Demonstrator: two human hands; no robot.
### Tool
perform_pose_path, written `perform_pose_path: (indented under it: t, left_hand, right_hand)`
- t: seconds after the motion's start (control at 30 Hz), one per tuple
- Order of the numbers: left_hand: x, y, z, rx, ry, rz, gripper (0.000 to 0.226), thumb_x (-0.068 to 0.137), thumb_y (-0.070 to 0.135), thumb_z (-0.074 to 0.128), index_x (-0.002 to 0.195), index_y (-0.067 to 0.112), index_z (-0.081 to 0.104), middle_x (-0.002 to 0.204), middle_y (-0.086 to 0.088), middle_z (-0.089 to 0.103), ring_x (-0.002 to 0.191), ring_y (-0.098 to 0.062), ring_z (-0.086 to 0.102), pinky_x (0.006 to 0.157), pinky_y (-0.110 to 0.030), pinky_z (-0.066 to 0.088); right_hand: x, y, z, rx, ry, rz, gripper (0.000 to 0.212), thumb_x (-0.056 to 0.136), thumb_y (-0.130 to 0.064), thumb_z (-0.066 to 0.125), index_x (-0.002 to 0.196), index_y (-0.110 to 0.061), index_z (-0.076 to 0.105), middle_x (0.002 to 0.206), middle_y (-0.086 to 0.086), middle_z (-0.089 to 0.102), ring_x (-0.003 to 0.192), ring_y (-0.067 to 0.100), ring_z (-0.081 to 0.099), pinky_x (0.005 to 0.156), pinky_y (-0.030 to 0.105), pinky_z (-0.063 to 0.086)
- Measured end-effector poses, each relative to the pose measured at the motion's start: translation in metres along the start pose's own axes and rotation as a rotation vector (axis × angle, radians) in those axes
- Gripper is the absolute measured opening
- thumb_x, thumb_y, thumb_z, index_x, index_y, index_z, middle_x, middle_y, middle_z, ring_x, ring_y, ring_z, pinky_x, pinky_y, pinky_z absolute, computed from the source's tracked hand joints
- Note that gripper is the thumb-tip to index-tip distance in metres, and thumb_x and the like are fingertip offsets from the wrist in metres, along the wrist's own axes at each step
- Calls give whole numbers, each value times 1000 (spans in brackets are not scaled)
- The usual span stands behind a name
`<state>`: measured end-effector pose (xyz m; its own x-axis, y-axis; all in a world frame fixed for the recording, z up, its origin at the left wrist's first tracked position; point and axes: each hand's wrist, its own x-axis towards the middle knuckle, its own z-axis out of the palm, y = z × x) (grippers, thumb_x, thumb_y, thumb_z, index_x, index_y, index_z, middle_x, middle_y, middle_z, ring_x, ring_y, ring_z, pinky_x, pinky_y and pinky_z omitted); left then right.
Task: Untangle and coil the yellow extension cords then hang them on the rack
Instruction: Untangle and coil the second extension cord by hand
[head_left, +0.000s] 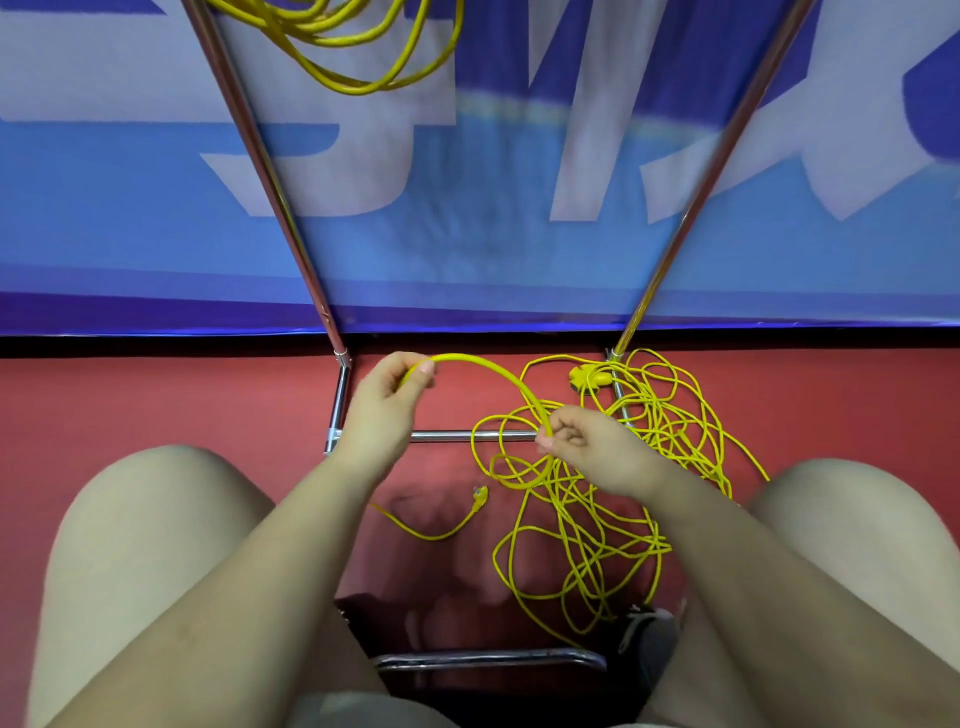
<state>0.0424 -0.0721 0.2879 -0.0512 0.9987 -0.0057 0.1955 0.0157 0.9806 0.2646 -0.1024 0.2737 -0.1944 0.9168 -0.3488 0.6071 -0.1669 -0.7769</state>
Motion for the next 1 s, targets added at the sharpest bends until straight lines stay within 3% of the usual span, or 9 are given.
perform_pose_path:
  t: [0.1,0.2,0.3,0.37,0.43,0.57,0.73,0.87,1.0]
  left_hand:
    - [2,-11,-1,136,118,-49,10,95,18,53,100,17,61,102,2,60,99,-7,53,85,-11,38]
    - [-5,-17,5,403,175,167,29,92,16,59,120,10,57,114,4,52,105,-5,48,96,-16,33]
    - [-23,-15,24,306,-289,157,14,93,16,57,106,18,60,100,6,60,86,9,53,85,-7,38]
    - [-33,-18,34,296,-659,-29,11,96,23,52,96,16,61,89,5,58,76,2,52,80,-18,42]
    - [-36,-25,37,361,-816,-100,14,96,27,53,88,15,57,79,0,54,65,-3,49,68,-24,43]
    - [-27,-27,34,324,-636,-54,11,95,17,52,87,17,58,83,-2,65,79,-12,61,83,-36,49]
    - [-17,-10,29,-142,-396,-307,19,99,7,41,93,17,55,83,0,67,68,-9,66,64,-21,53]
    - [-12,-3,27,-412,-278,-386,17,99,9,40,96,16,55,81,1,70,66,-12,70,63,-26,57]
    - [-3,3,21,-636,-116,-432,16,100,11,39,98,15,55,91,-5,67,68,-13,71,62,-25,57]
  right_hand:
    - [-2,-11,-5,158,49,-22,11,93,-9,53,84,-15,52,77,3,64,59,7,57,57,14,43]
    - [-4,-20,-5,441,57,14,11,94,-9,50,89,-17,54,79,4,65,57,4,65,57,16,51]
    - [-5,-28,-5,670,125,60,4,94,-14,51,93,-16,54,81,4,66,60,9,69,57,21,55]
    - [-4,-29,-7,806,173,93,3,94,-15,51,96,-14,54,84,5,66,60,12,69,56,21,56]
    - [-3,-29,-8,870,206,127,10,94,-17,52,102,-11,53,89,7,66,63,14,70,58,23,57]
    - [1,-27,-8,834,203,131,21,95,-21,50,114,-13,49,103,9,64,77,20,68,65,26,56]
    - [1,-14,13,210,-57,46,31,92,-16,56,122,-11,54,94,6,62,75,6,56,66,13,46]
    - [-1,-3,35,-113,-203,-35,24,86,-17,65,109,-9,61,103,9,65,93,19,63,89,31,50]
    - [0,-10,28,-91,-108,-64,8,87,-10,61,94,-10,65,68,-9,58,65,4,56,59,8,41]
